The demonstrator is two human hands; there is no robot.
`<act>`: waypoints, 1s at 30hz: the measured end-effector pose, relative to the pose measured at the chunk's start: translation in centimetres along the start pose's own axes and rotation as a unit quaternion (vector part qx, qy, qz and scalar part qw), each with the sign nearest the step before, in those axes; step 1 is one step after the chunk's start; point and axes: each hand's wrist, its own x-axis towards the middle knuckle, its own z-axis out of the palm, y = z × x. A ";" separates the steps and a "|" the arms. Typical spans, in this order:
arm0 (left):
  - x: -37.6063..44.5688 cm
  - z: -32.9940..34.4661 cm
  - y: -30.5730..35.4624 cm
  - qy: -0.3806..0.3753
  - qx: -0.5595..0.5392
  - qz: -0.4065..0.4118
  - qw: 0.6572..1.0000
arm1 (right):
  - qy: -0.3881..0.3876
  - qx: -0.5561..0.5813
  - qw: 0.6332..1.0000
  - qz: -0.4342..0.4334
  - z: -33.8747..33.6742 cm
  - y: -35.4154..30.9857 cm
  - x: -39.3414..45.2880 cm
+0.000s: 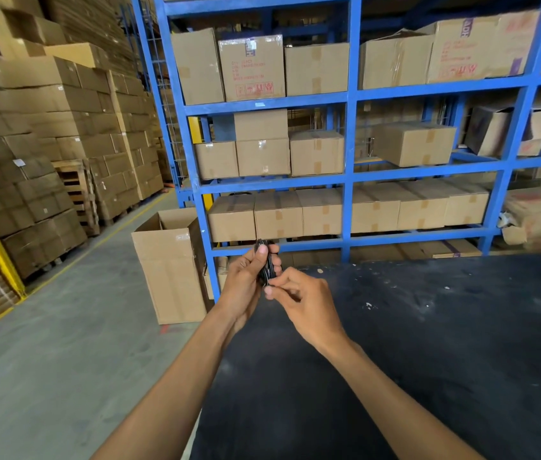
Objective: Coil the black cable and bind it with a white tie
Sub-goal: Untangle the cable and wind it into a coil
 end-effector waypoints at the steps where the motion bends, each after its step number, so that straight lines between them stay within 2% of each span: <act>1: 0.0 -0.2 -0.1 -0.001 0.004 -0.005 1.000 | 0.032 -0.056 0.997 -0.035 -0.3 0.1 0.1; 4: -0.2 -0.5 -0.4 -0.009 0.016 -0.023 1.000 | 0.105 -0.197 0.965 -0.138 -1.2 -0.1 0.8; 8: -0.3 -0.1 -0.9 -0.005 0.033 -0.048 0.998 | 0.108 -0.237 0.947 -0.190 -2.0 -0.1 1.5; 11: -0.4 0.2 -1.5 -0.014 0.030 -0.060 0.998 | 0.098 -0.243 0.952 -0.157 -2.4 -0.3 1.9; 16: -0.4 1.0 -1.8 -0.010 0.021 -0.081 0.996 | 0.085 -0.234 0.968 -0.035 -3.2 -0.2 2.5; 19: -0.3 1.2 -2.0 -0.011 0.060 -0.094 0.994 | 0.040 -0.221 0.974 0.021 -3.8 0.0 3.1; 23: -0.2 1.6 -1.8 -0.053 0.164 -0.103 0.980 | -0.080 -0.177 0.980 0.048 -5.2 -0.1 4.3; 30: -0.2 2.2 -1.2 -0.112 0.186 -0.091 0.972 | -0.200 -0.065 0.976 0.054 -7.5 0.9 5.7</act>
